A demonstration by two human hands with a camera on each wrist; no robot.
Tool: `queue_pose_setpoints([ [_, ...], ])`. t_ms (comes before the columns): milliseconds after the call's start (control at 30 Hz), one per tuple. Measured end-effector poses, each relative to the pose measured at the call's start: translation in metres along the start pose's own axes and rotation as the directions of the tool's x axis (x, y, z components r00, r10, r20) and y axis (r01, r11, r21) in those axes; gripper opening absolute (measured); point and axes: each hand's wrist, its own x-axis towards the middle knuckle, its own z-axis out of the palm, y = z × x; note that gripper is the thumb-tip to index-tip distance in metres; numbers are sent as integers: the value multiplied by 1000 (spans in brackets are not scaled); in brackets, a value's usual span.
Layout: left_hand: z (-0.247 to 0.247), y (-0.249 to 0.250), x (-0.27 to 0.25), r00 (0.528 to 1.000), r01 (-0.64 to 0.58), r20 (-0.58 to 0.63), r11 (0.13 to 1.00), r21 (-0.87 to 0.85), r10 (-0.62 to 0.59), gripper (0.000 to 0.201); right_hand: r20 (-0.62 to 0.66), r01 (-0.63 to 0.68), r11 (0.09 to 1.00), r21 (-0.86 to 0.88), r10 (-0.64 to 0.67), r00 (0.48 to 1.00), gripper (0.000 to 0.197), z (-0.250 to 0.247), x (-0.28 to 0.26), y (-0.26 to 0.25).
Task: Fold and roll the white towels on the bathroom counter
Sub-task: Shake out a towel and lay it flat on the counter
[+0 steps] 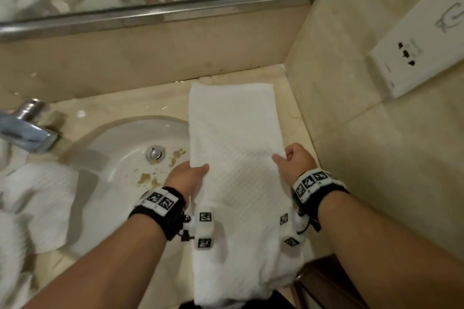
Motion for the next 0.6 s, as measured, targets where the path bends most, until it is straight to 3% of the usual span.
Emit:
queue_pose_setpoints([
  [67,-2,13,-3,999,-42,12,999,0,42,24,14,10,1000,-8,-10,1000,27,-12,7,-3],
  [200,3,53,-1,990,-141,-25,990,8,141,31,-29,28,1000,13,-28,999,27,-26,31,-26],
  [333,10,100,0,956,-293,-55,952,-88,289,25,-266,125,965,230,-61,962,13,-36,45,-61],
  [400,9,110,5,960,-280,-46,955,-93,277,42,-382,136,950,280,-20,924,22,-42,46,-68],
  [467,5,99,4,979,-172,-88,978,121,183,73,-361,62,965,256,36,932,22,-45,36,-58],
  [500,3,87,2,985,-104,-113,964,243,134,79,-309,14,979,206,52,950,18,-45,29,-49],
  [600,-5,38,-11,997,-23,-59,913,408,51,63,-78,-84,996,32,86,993,11,-33,8,-5],
])
